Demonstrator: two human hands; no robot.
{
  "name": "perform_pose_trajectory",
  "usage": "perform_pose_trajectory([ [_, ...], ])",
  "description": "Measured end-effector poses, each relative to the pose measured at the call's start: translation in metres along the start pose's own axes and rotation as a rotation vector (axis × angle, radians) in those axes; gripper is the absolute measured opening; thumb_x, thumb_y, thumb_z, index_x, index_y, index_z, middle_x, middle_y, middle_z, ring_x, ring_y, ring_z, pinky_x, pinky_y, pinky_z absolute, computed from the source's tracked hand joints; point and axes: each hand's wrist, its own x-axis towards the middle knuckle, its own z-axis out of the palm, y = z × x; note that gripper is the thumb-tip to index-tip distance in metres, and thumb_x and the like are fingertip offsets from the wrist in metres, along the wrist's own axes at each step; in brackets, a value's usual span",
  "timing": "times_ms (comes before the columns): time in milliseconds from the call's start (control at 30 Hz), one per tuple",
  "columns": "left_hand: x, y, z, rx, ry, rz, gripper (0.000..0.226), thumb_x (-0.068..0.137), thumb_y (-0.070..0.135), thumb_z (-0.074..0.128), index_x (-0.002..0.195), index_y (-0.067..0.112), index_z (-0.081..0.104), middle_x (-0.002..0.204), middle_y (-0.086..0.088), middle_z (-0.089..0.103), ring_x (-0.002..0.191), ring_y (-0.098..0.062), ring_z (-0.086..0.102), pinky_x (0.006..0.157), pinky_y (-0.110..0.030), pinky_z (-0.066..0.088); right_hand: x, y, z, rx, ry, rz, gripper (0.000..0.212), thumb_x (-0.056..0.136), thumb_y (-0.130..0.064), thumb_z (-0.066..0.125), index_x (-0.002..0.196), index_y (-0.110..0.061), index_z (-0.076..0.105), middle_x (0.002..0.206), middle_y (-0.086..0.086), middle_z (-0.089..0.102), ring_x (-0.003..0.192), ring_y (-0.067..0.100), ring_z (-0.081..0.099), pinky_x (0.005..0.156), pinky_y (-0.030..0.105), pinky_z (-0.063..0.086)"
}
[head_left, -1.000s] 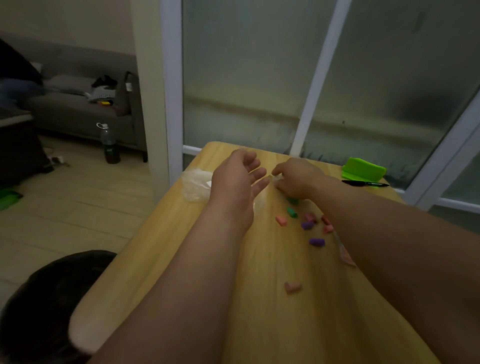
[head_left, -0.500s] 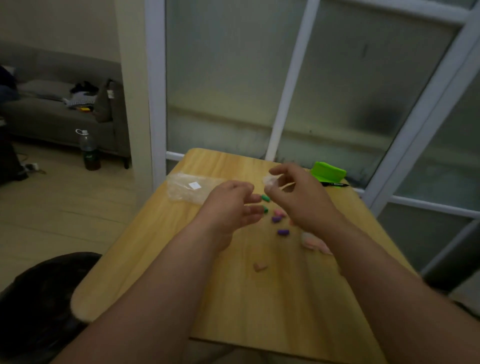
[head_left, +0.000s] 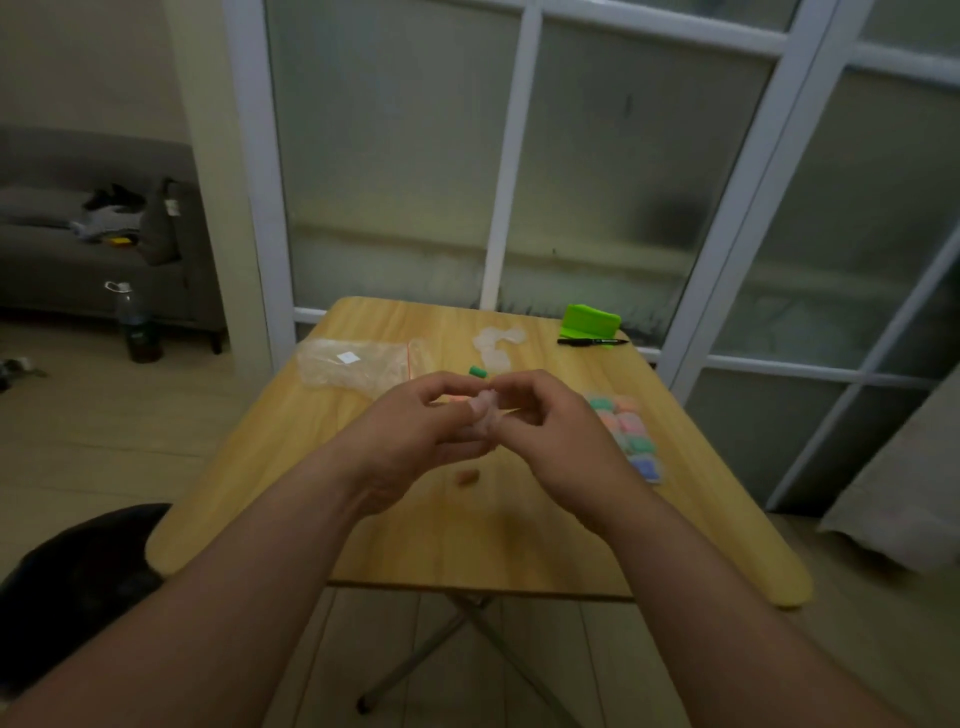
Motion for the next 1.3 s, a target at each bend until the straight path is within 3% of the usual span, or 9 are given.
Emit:
perform_pose_trajectory([
  [133, -0.004, -0.001, 0.005, 0.063, 0.004, 0.019, 0.023, 0.098, 0.019, 0.07, 0.12, 0.015, 0.073, 0.114, -0.016, 0.076, 0.103, -0.024, 0.077, 0.089, -0.032, 0.062, 0.003, -0.001, 0.001, 0.211, 0.049, 0.213, 0.015, 0.099, -0.035, 0.071, 0.106, -0.022, 0.074, 0.103, 0.0, 0.08, 0.102, 0.02, 0.075, 0.08, 0.036, 0.056],
  [267, -0.001, -0.003, 0.008, 0.119, 0.031, 0.026, 0.021, 0.097, 0.023, 0.072, 0.118, 0.018, 0.074, 0.112, -0.016, 0.076, 0.098, -0.024, 0.078, 0.085, -0.032, 0.063, 0.006, 0.0, -0.002, 0.324, 0.068, 0.253, 0.017, 0.095, -0.032, 0.076, 0.104, -0.017, 0.074, 0.104, 0.005, 0.08, 0.103, 0.022, 0.074, 0.077, 0.033, 0.051],
  [367, 0.001, -0.003, 0.008, 0.153, 0.039, -0.029, 0.029, 0.099, 0.029, 0.069, 0.124, 0.014, 0.069, 0.106, -0.014, 0.079, 0.095, -0.024, 0.079, 0.085, -0.038, 0.065, 0.01, 0.0, -0.004, 0.294, 0.109, 0.184, 0.016, 0.094, -0.026, 0.078, 0.108, -0.019, 0.073, 0.105, 0.003, 0.079, 0.103, 0.02, 0.073, 0.078, 0.032, 0.053],
  [500, 0.003, -0.001, 0.009, -0.047, -0.023, -0.15, 0.036, 0.107, 0.032, 0.057, 0.126, 0.003, 0.066, 0.111, -0.024, 0.076, 0.101, -0.032, 0.077, 0.083, -0.037, 0.064, 0.008, 0.003, -0.004, 0.05, 0.107, -0.062, 0.022, 0.094, -0.024, 0.079, 0.114, -0.026, 0.069, 0.109, -0.008, 0.073, 0.102, 0.01, 0.068, 0.084, 0.025, 0.058],
  [600, 0.006, -0.004, 0.007, -0.121, -0.019, -0.125, 0.032, 0.106, 0.024, 0.059, 0.127, 0.001, 0.065, 0.111, -0.022, 0.076, 0.098, -0.03, 0.077, 0.078, -0.034, 0.062, 0.004, 0.0, -0.002, -0.069, 0.048, -0.144, 0.024, 0.096, -0.015, 0.073, 0.117, -0.024, 0.067, 0.111, -0.012, 0.069, 0.1, 0.004, 0.064, 0.079, 0.017, 0.055],
  [700, 0.009, -0.005, 0.006, -0.049, 0.026, -0.068, 0.028, 0.102, 0.021, 0.066, 0.127, 0.006, 0.065, 0.11, -0.017, 0.078, 0.101, -0.028, 0.077, 0.082, -0.033, 0.064, 0.007, 0.002, -0.004, 0.079, 0.1, -0.058, 0.022, 0.097, -0.009, 0.07, 0.114, -0.023, 0.069, 0.11, -0.006, 0.073, 0.099, 0.008, 0.069, 0.082, 0.022, 0.058],
  [867, 0.009, -0.005, 0.015, 0.131, 0.033, 0.049, 0.029, 0.098, 0.028, 0.072, 0.123, 0.015, 0.068, 0.107, -0.013, 0.079, 0.099, -0.021, 0.078, 0.086, -0.032, 0.064, 0.009, 0.007, -0.009, 0.247, 0.12, 0.2, 0.012, 0.102, -0.031, 0.068, 0.107, -0.022, 0.076, 0.103, -0.002, 0.079, 0.102, 0.018, 0.073, 0.078, 0.032, 0.055],
  [1067, 0.006, -0.002, 0.013, 0.17, -0.007, 0.05, 0.028, 0.1, 0.026, 0.07, 0.126, 0.017, 0.069, 0.108, -0.016, 0.078, 0.097, -0.024, 0.078, 0.083, -0.032, 0.064, 0.005, 0.008, -0.013, 0.317, 0.057, 0.25, 0.014, 0.098, -0.03, 0.073, 0.107, -0.021, 0.077, 0.11, 0.007, 0.079, 0.105, 0.021, 0.074, 0.081, 0.035, 0.053],
  [1300, 0.004, -0.002, 0.013, 0.158, -0.045, 0.016, 0.033, 0.099, 0.019, 0.071, 0.131, 0.014, 0.065, 0.108, -0.016, 0.078, 0.1, -0.025, 0.078, 0.086, -0.033, 0.064, 0.002, 0.006, -0.014, 0.282, 0.039, 0.235, 0.015, 0.096, -0.031, 0.074, 0.108, -0.021, 0.076, 0.11, 0.003, 0.08, 0.111, 0.021, 0.074, 0.086, 0.036, 0.05],
])
